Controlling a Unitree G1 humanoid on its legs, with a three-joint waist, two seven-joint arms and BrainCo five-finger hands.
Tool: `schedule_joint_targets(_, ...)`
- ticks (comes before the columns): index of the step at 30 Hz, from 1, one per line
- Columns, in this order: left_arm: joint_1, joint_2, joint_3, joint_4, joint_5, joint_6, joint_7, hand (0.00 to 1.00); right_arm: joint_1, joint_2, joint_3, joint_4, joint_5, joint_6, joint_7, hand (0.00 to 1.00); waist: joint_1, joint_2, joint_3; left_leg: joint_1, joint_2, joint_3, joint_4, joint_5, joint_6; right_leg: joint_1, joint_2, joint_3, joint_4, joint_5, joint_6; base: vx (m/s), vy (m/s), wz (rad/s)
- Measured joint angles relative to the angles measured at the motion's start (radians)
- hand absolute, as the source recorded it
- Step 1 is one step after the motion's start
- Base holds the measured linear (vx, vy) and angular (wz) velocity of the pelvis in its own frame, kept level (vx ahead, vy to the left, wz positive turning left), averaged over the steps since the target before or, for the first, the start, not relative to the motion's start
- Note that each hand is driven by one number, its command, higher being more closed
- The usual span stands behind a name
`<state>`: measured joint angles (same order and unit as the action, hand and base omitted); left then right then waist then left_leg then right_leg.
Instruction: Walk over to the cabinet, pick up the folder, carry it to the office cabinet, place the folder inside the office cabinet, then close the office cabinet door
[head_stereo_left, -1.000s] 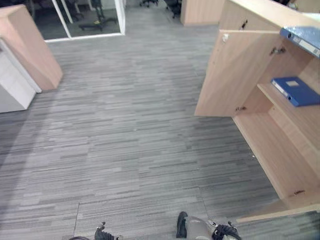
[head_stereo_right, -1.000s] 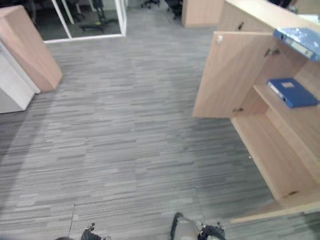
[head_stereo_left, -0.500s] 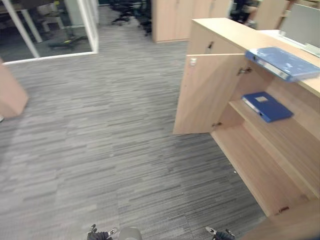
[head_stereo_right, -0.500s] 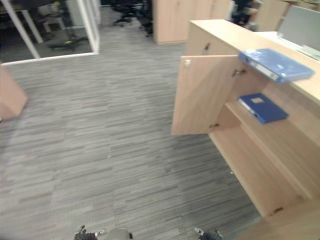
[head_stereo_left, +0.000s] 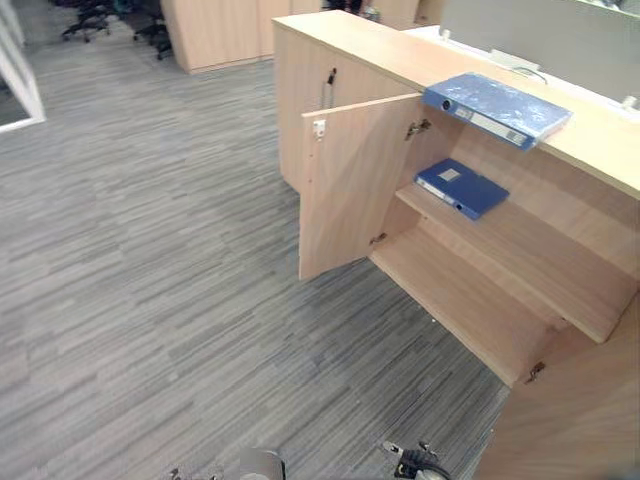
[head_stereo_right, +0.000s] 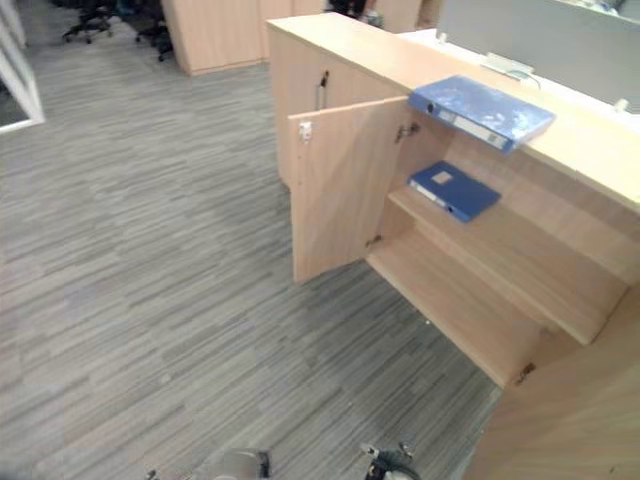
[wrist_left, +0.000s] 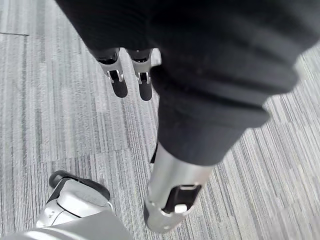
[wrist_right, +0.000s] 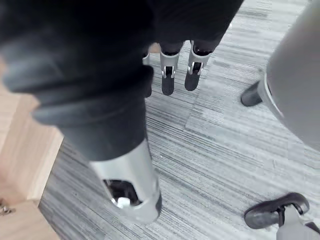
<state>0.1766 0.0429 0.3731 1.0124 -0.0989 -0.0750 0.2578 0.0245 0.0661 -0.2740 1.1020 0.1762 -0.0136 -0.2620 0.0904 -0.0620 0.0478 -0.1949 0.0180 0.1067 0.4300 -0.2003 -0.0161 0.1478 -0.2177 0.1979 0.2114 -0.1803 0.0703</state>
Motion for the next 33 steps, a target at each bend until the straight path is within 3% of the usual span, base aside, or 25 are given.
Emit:
schedule_joint_targets(2,0.001,0.012,-0.033,0.006,-0.001,0.004,0.0,0.0,0.0,-0.002,-0.039,0.001,-0.001,0.014,0.009,0.0,-0.002,0.002,-0.011,0.068,-0.01,0.022,-0.05,-0.007,0.011,-0.064,-0.006,0.0,0.157,0.009,0.007,0.23,0.144,-0.54)
schedule_joint_targets(5,0.004,0.028,-0.084,-0.001,0.002,0.009,-0.003,0.0,0.004,-0.014,-0.059,-0.014,0.0,0.013,0.015,0.0,-0.024,0.013,-0.006,0.191,-0.008,0.028,-0.114,-0.018,0.03,-0.194,0.008,-0.025,0.511,0.105,0.021,0.17,0.058,-0.25)
schedule_joint_targets(6,0.003,0.028,-0.082,-0.004,0.003,0.01,-0.003,0.0,0.007,-0.014,-0.053,-0.031,0.0,0.01,0.016,0.0,-0.026,0.011,-0.002,0.232,-0.004,0.038,-0.138,-0.028,0.037,-0.263,0.007,-0.057,0.652,0.053,0.004,0.16,-0.001,-0.27)
schedule_joint_targets(8,-0.003,0.02,-0.079,-0.014,0.005,0.013,-0.003,0.0,0.008,-0.019,-0.051,-0.064,0.0,0.004,0.016,0.0,-0.038,0.023,0.006,0.275,0.01,0.047,-0.169,-0.041,0.034,-0.376,0.019,-0.133,0.765,-0.021,-0.013,0.13,-0.075,-0.26)
schedule_joint_targets(10,-0.007,0.015,-0.078,-0.025,0.011,0.012,-0.003,0.0,0.01,-0.026,-0.049,-0.077,0.0,-0.008,0.015,0.0,-0.048,0.024,0.027,0.333,0.026,0.051,-0.199,-0.056,0.032,-0.417,0.035,-0.224,0.713,-0.051,-0.011,0.12,-0.126,-0.11)
schedule_joint_targets(12,-0.011,0.013,-0.071,-0.025,0.01,0.012,-0.003,0.0,0.019,-0.029,-0.047,-0.079,0.001,-0.01,0.014,0.0,-0.051,0.021,0.034,0.376,0.04,0.05,-0.215,-0.078,0.003,-0.423,0.045,-0.305,0.524,-0.048,-0.017,0.15,-0.163,0.0)
schedule_joint_targets(13,-0.013,0.008,-0.052,-0.025,0.006,0.01,-0.003,0.0,0.028,-0.028,-0.047,-0.085,0.003,-0.01,0.014,0.0,-0.051,0.012,0.04,0.395,0.034,0.051,-0.216,-0.097,-0.018,-0.417,0.044,-0.342,0.336,-0.009,-0.018,0.26,-0.225,0.02)
schedule_joint_targets(14,-0.026,-0.018,-0.038,-0.001,-0.011,0.012,-0.001,0.0,0.03,-0.055,-0.048,-0.086,0.008,-0.012,0.014,0.0,-0.059,0.043,0.05,0.424,0.052,0.033,-0.225,-0.109,-0.022,-0.387,0.07,-0.374,0.317,0.03,-0.027,0.29,-0.221,0.03)
schedule_joint_targets(16,-0.028,-0.053,-0.02,-0.004,-0.04,0.005,-0.001,0.0,0.028,-0.071,-0.048,-0.086,0.006,-0.011,0.013,0.0,-0.059,0.073,0.047,0.428,0.087,0.013,-0.263,-0.084,-0.031,-0.391,0.115,-0.387,0.307,0.023,-0.041,0.33,-0.21,-0.09)
schedule_joint_targets(20,-0.084,-0.082,-0.016,0.0,-0.059,0.003,-0.001,0.0,0.047,-0.073,-0.049,-0.076,0.0,-0.006,0.013,0.0,-0.071,0.066,0.073,0.469,0.107,0.009,-0.306,-0.02,-0.032,-0.374,0.127,-0.453,0.326,-0.007,-0.081,0.27,-0.206,-0.18)
schedule_joint_targets(22,-0.091,-0.084,-0.016,0.0,-0.05,0.003,-0.001,0.0,0.057,-0.07,-0.052,-0.076,0.001,-0.007,0.012,0.0,-0.086,0.064,0.072,0.48,0.114,0.006,-0.296,-0.012,-0.036,-0.34,0.133,-0.468,0.292,-0.022,-0.078,0.15,-0.114,0.02)
schedule_joint_targets(24,-0.091,-0.085,-0.007,-0.005,-0.05,0.004,-0.002,0.0,0.061,-0.065,-0.052,-0.075,0.0,-0.007,0.013,0.0,-0.096,0.065,0.062,0.452,0.133,-0.009,-0.191,-0.017,-0.045,-0.287,0.154,-0.477,0.227,-0.032,-0.071,0.15,-0.112,0.08)
schedule_joint_targets(25,-0.089,-0.088,0.014,-0.017,-0.05,0.005,-0.003,0.0,0.071,-0.063,-0.051,-0.079,0.003,-0.007,0.013,0.0,-0.098,0.067,0.058,0.399,0.15,-0.019,-0.064,-0.027,-0.063,-0.26,0.173,-0.486,0.184,-0.034,-0.068,0.1,-0.132,0.12)
schedule_joint_targets(26,-0.081,-0.098,0.053,-0.044,-0.05,0.007,-0.006,0.0,0.079,-0.062,-0.05,-0.087,0.007,-0.008,0.014,0.0,-0.098,0.069,0.058,0.288,0.184,-0.041,0.185,-0.018,-0.088,-0.212,0.199,-0.486,0.131,-0.027,-0.079,0.18,-0.149,0.01)
schedule_joint_targets(27,-0.064,-0.108,0.078,-0.068,-0.051,0.008,-0.007,0.0,0.08,-0.064,-0.046,-0.087,0.012,-0.008,0.014,0.0,-0.091,0.078,0.057,0.184,0.227,-0.075,0.431,0.073,-0.138,-0.163,0.239,-0.476,0.095,-0.014,-0.099,0.16,-0.119,-0.2)
schedule_joint_targets(28,-0.05,-0.111,0.088,-0.079,-0.062,0.008,-0.009,0.0,0.078,-0.065,-0.036,-0.088,0.016,-0.008,0.014,0.0,-0.086,0.074,0.06,0.139,0.246,-0.088,0.534,0.122,-0.15,-0.14,0.261,-0.461,0.079,-0.013,-0.105,0.26,-0.033,-0.56)
schedule_joint_targets(29,-0.04,-0.107,0.09,-0.11,-0.072,0.008,-0.01,0.0,0.08,-0.071,-0.007,-0.086,0.02,-0.009,0.013,0.0,-0.069,0.076,0.06,0.069,0.269,-0.101,0.69,0.122,-0.145,-0.097,0.293,-0.432,0.056,-0.024,-0.129,0.28,0.044,-0.94)
schedule_joint_targets(30,-0.035,-0.105,0.07,-0.135,-0.074,0.008,-0.01,0.0,0.075,-0.067,0.006,-0.085,0.021,-0.007,0.012,0.0,-0.047,0.069,0.06,0.022,0.264,-0.084,0.753,0.073,-0.128,-0.069,0.305,-0.379,0.039,-0.026,-0.131,0.35,0.07,-1.1)
schedule_joint_targets(33,-0.028,-0.098,0.025,-0.162,-0.077,0.003,-0.012,0.0,0.046,-0.067,0.038,-0.082,0.018,-0.006,0.005,0.0,-0.013,0.059,0.061,-0.067,0.216,-0.065,0.698,-0.038,-0.089,-0.018,0.287,-0.241,0.005,-0.02,-0.122,0.27,0.167,-1.36)
